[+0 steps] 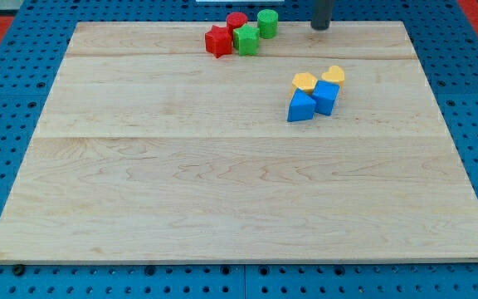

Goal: Move the green circle along with the red circle slightly left

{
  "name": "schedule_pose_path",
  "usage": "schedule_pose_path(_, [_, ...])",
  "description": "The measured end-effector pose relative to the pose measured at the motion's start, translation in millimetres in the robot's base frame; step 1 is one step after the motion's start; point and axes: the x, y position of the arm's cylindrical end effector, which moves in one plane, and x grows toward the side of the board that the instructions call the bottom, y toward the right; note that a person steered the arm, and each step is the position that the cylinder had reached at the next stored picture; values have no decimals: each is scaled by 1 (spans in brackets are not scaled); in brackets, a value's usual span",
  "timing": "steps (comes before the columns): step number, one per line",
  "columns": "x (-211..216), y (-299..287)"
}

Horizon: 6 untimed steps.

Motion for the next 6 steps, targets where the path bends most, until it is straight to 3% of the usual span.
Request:
schedule_pose_path(2, [0,-25])
schedule_pose_path(4, [1,-104])
schedule_pose_path(6, [1,-83])
